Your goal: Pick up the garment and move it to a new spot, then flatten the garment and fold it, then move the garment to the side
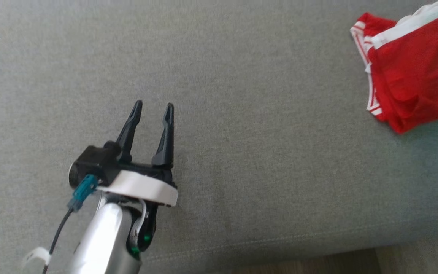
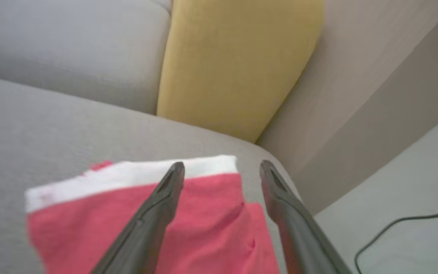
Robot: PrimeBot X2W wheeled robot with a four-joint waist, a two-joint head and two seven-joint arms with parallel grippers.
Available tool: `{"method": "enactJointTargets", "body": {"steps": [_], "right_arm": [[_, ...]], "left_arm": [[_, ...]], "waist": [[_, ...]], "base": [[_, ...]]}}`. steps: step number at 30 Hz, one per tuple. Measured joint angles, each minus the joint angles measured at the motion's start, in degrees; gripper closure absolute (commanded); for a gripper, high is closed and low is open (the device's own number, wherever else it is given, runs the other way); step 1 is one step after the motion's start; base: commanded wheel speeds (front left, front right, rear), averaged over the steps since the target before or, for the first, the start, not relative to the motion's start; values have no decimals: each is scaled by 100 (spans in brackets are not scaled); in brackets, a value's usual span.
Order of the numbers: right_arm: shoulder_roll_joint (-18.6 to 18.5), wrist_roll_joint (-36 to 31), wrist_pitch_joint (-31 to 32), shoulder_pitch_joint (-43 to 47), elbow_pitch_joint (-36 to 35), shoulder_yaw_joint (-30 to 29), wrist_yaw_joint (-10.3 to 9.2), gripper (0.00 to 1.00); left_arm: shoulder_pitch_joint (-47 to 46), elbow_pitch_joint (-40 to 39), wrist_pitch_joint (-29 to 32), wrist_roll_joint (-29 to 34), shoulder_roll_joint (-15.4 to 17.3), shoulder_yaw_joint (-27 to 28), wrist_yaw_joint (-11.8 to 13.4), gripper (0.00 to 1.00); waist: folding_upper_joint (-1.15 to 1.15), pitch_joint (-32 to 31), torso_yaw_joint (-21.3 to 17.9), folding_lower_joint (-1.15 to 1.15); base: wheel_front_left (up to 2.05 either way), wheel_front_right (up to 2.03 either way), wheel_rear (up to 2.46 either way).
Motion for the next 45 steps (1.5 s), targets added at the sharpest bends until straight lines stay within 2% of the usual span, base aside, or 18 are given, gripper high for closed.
{"method": "enactJointTargets", "body": {"steps": [4, 11, 17, 25, 30, 35, 45], "right_arm": [[489, 407, -332, 425, -566, -20, 0, 0], [1299, 1146, -889, 1868, -1652, -60, 0, 0], [1880, 1323, -1089, 3067, -2404, 33, 0, 0], [2128, 1215, -1132, 4056, -3065, 165, 0, 0], [2171, 1069, -1140, 4187, -3152, 248, 0, 0], [2195, 1038, -1143, 4189, -3177, 248, 0, 0], [2202, 979, -1145, 4189, -3181, 324, 0, 0]], "left_arm": [[233, -33, 0, -90, 0, 71, 25, 0], [634, -178, 0, -112, 2, 255, 98, 0], [1166, -203, -1, -186, 10, 408, 172, 0], [1757, -242, 0, -86, 19, 508, 298, 0], [1861, -294, 0, 80, 22, 521, 341, 0], [1912, -448, 0, 293, 23, 521, 578, 0], [1930, -446, 0, 264, 22, 588, 614, 0]], "waist": [[0, -313, -15, 0], [0, -923, 45, 0], [0, -1385, 185, 0], [0, -1837, 452, -1], [0, -1920, 575, -1], [0, -1952, 621, -1], [0, -1969, 617, -1]], "base": [[0, 0, 0], [0, 0, 0], [0, 0, 0], [0, 0, 0], [0, 0, 0], [0, 0, 0], [0, 0, 0]]}}
